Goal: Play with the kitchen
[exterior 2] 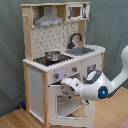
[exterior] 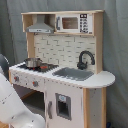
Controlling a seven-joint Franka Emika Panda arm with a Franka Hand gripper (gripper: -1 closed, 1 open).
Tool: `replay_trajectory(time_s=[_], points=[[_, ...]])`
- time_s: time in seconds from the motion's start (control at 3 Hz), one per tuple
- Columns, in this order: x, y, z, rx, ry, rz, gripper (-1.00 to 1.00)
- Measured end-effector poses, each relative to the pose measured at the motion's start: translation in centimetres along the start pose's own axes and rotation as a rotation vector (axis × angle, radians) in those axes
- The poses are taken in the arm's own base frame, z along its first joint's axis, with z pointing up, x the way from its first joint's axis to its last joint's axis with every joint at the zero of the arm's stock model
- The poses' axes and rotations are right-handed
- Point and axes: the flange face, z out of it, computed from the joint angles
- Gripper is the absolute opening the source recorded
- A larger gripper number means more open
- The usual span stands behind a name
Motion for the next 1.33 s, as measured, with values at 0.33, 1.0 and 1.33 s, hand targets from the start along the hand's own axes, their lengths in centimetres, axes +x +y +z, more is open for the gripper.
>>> replay_trajectory(time_s=[0.33,1.0,1.33], points=[[-1.6,0.5,0.3,0.04,-0.052,0.106,1.0],[-2.8,-1.2,0.1,0.212,-0.048,0.175,1.0],[-3.0,-1.1,0.8,0.251,-0.037,0.185,1.0]])
